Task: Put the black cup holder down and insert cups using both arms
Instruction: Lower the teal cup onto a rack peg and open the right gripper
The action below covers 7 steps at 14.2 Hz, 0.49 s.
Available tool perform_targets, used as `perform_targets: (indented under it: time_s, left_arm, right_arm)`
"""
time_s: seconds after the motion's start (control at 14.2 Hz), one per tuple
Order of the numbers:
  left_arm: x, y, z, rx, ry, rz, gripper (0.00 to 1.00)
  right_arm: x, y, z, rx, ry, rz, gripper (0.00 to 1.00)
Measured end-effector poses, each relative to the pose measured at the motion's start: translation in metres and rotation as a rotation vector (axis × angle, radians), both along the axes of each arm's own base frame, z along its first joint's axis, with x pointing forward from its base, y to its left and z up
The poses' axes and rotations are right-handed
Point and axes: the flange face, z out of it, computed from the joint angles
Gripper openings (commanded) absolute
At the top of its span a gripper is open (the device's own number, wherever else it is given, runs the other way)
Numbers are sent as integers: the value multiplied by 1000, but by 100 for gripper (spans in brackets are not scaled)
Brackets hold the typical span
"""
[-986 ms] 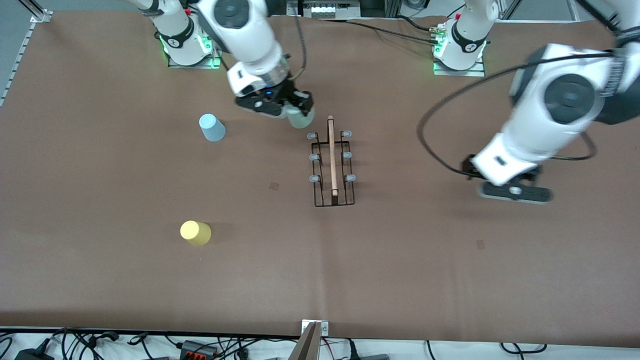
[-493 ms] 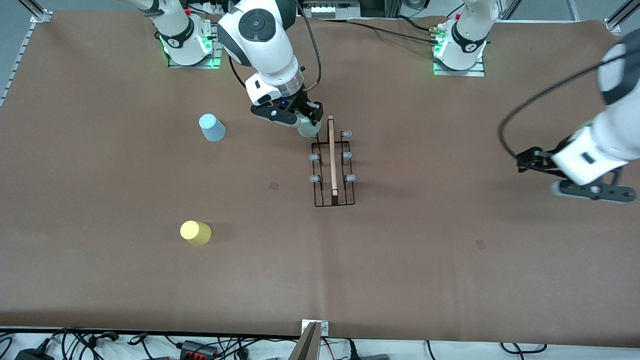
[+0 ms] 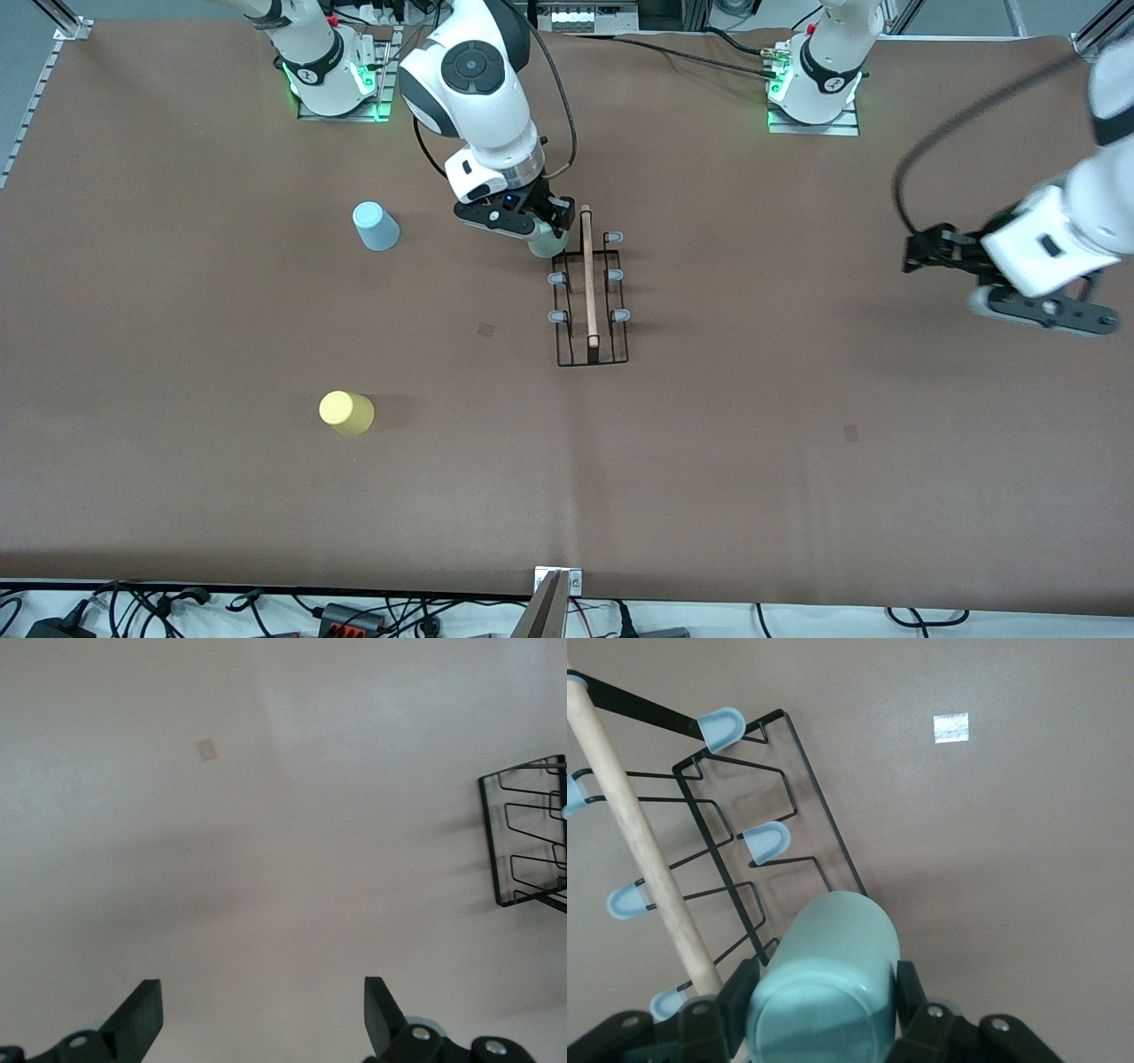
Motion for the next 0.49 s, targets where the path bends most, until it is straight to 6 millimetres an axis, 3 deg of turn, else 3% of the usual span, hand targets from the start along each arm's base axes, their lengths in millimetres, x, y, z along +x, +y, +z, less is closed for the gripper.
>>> perform_targets:
  time_s: [0.07,0.28,0.49]
  left_arm:
    - [-5,-4,10,-5,-13,12,100]
    - [-22,25,42,-7,-39,71,100]
    - [-32,55,36,16,-18,93,100]
  right_arm:
    - [0,2,-3,5,0,-1,98]
    - [3,2,-6,10,-1,-5,100]
    - [32,-23,4,12,-29,-33,100]
